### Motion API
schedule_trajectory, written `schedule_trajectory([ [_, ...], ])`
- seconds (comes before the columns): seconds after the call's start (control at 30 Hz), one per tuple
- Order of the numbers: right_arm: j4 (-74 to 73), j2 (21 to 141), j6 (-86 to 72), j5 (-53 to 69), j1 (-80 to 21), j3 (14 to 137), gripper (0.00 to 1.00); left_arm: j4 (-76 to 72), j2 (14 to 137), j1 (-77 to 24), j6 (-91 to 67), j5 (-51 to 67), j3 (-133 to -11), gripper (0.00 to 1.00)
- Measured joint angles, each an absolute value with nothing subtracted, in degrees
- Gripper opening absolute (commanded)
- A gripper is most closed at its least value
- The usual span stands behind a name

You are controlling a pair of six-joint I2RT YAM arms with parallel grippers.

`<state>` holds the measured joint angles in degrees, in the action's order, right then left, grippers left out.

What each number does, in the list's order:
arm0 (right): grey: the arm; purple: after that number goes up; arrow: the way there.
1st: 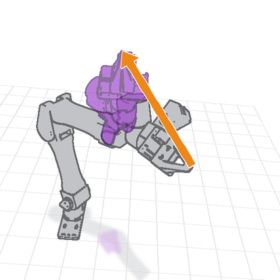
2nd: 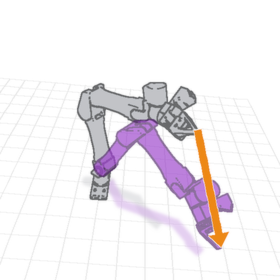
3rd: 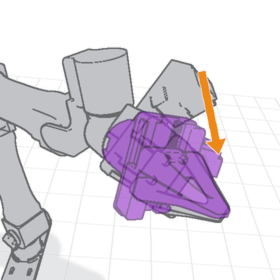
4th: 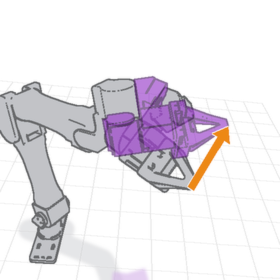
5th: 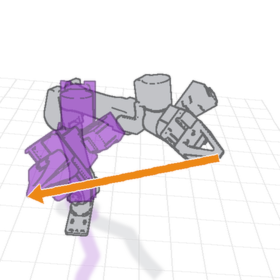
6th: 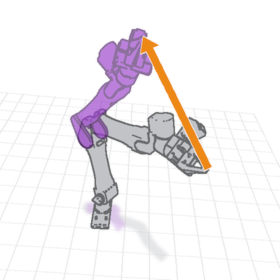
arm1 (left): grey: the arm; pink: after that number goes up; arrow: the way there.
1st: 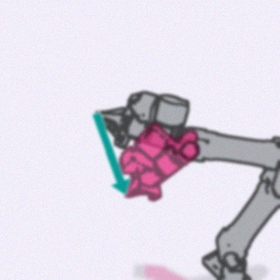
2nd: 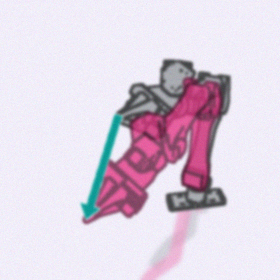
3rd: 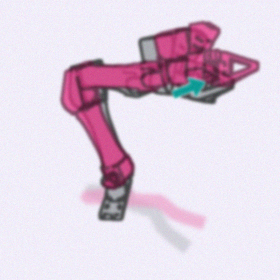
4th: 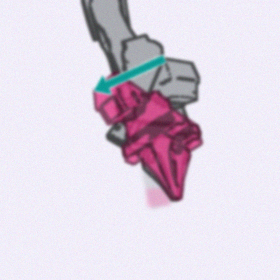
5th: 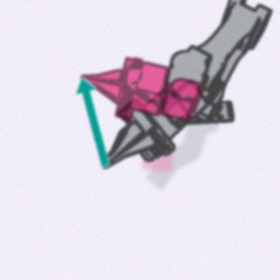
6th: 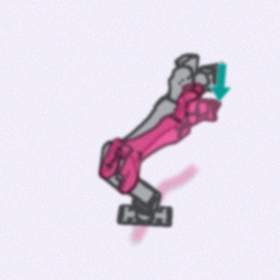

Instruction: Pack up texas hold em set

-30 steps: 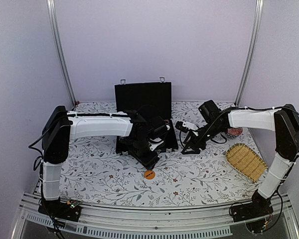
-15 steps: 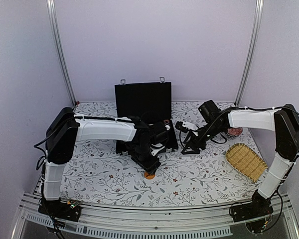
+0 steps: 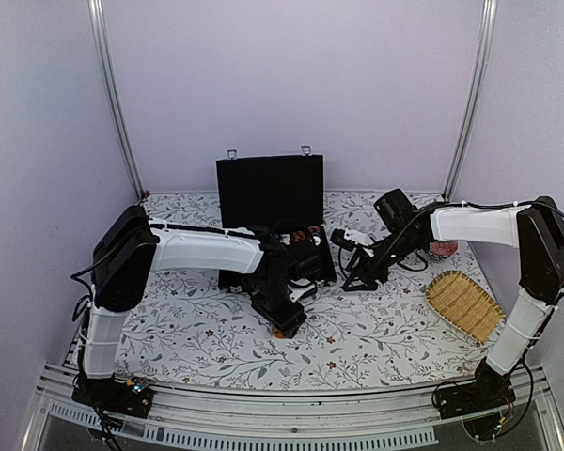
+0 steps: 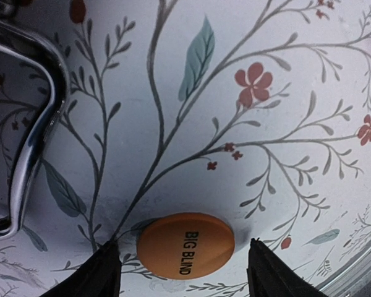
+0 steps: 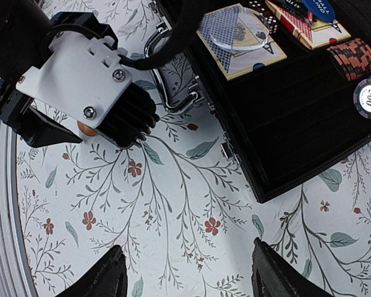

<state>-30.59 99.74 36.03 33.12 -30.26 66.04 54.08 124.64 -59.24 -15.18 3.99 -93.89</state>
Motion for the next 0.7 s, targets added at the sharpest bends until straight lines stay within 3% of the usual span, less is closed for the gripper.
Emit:
schedule_trajectory([
  [0.7, -30.65, 99.74, 36.05, 33.15, -30.26, 66.04, 0.7, 54.74, 125.16, -61.87, -15.97, -1.02, -93.93, 0.6],
])
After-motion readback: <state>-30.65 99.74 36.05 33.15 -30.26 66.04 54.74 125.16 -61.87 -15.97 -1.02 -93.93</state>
